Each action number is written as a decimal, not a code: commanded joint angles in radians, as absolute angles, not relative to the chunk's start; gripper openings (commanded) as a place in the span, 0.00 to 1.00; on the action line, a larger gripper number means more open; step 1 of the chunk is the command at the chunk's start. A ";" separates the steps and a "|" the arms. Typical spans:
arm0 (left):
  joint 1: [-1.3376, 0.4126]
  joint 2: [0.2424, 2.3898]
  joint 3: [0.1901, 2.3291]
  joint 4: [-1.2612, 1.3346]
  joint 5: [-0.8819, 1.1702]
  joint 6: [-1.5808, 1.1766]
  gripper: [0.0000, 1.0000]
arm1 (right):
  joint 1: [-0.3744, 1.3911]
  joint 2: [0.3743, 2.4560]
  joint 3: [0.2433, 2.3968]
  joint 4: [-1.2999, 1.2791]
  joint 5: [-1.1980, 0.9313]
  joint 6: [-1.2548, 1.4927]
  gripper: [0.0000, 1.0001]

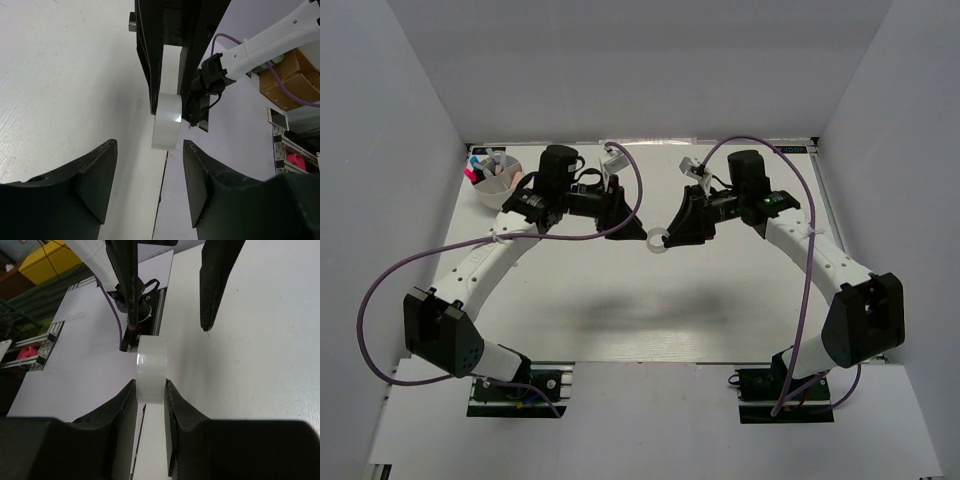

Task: Sort the stationery into containers
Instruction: Place the stationery in the storage box.

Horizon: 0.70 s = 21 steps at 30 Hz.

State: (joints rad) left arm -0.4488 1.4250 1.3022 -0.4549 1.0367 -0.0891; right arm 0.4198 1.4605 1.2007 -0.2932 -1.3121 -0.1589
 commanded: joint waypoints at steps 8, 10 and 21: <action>-0.456 1.387 1.279 -0.400 1.117 -0.095 0.69 | 0.448 1.480 1.238 -0.155 -1.350 -0.046 0.00; -0.456 1.388 1.273 -0.396 1.115 -0.098 0.69 | 0.453 1.480 1.239 -0.135 -1.345 -0.031 0.00; -0.465 1.388 1.262 -0.408 1.115 -0.112 0.31 | 0.465 1.528 1.256 -0.025 -1.344 0.092 0.00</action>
State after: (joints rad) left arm -0.4603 1.4250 1.2697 -0.4107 1.0966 -0.1108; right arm 0.4599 1.5158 1.2106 -0.0948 -1.3247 0.0479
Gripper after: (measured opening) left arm 0.348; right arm 0.297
